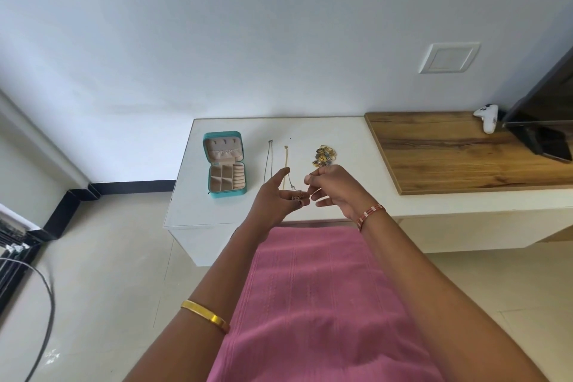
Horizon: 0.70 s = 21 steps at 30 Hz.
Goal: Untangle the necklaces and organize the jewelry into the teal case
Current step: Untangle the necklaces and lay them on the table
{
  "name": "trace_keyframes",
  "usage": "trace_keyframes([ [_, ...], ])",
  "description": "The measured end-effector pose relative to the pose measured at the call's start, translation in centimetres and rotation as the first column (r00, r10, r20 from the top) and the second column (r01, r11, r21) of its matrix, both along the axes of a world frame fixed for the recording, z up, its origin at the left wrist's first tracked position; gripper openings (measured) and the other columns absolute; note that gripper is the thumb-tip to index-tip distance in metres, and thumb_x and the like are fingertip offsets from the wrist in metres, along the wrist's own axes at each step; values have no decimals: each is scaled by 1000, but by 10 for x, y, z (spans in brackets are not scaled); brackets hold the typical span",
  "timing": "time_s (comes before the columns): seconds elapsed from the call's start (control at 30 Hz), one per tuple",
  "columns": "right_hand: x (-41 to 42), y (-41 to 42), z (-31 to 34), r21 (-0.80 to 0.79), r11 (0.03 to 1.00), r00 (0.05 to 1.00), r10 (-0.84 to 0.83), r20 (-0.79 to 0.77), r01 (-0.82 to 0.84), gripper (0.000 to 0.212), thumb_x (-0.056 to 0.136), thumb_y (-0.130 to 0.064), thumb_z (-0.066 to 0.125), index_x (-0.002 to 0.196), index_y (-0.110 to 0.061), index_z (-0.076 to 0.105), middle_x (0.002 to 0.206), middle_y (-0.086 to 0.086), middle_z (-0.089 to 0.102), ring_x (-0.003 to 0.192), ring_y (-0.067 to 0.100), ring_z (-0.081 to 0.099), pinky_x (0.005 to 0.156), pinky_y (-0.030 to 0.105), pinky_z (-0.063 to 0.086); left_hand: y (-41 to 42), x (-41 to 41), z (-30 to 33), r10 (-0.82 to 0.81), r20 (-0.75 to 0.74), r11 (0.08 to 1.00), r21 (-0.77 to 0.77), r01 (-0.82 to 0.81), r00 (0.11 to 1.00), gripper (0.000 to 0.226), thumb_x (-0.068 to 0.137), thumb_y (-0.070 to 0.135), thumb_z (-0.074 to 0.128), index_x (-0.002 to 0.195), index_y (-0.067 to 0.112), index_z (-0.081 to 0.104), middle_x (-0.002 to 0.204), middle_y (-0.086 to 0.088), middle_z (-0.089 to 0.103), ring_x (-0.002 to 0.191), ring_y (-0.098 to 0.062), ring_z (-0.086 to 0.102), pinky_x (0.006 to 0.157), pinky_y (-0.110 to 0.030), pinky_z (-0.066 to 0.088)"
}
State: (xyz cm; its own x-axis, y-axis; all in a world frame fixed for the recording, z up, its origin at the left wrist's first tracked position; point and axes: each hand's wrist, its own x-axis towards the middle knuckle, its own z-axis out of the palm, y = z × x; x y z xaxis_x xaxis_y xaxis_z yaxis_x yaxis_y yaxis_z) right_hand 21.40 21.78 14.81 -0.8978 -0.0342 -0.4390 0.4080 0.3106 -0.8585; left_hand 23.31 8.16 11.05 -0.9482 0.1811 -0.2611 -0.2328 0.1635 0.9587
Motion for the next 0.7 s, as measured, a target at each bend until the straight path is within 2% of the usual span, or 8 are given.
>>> trace_keyframes([
  [0.1,1,1,0,93,996,1000,13,-28,-10,9,88,-14,56,81,-10,57,66,4,56,56,14,50,56,25,42,-1,1,-1,-7,-2,1000,3,7,1000,79,81,1,66,145,20,24,98,-5,71,93,-14,69,78,-21,49],
  [0.23,3,-1,1,308,941,987,157,-34,-139,32,84,-33,63,83,-2,66,67,6,60,56,14,50,54,24,39,-3,1,1,-44,-30,999,-17,43,999,79,83,-2,63,146,23,21,99,-6,71,89,-10,69,73,-15,48],
  [0.33,3,-7,2,429,884,972,228,-54,-183,29,80,-29,68,79,0,68,78,18,68,59,19,53,51,22,37,-2,1,1,-67,-40,997,-46,65,997,80,84,-3,61,147,24,19,91,0,71,81,0,68,60,-2,44],
  [0.47,4,-8,2,315,940,981,170,-95,-132,13,79,-15,67,70,-7,62,72,16,64,60,18,51,51,22,36,-2,1,-1,-51,-34,998,-42,50,998,79,85,-1,61,146,26,19,88,7,71,81,0,68,60,-3,44],
  [0.6,6,-5,2,193,980,992,67,-106,-45,10,83,-12,63,74,-8,61,61,5,59,53,13,49,52,22,35,-3,0,0,-1,-39,999,-41,0,999,79,85,0,62,146,26,18,108,-4,68,73,9,66,55,0,42],
  [0.7,7,-4,1,194,981,992,37,-124,-12,16,83,-9,61,68,-10,59,60,4,57,52,13,48,50,21,34,-2,0,-4,18,-27,999,-41,-20,999,85,83,6,67,147,27,16,118,-9,65,95,-7,67,64,-8,43],
])
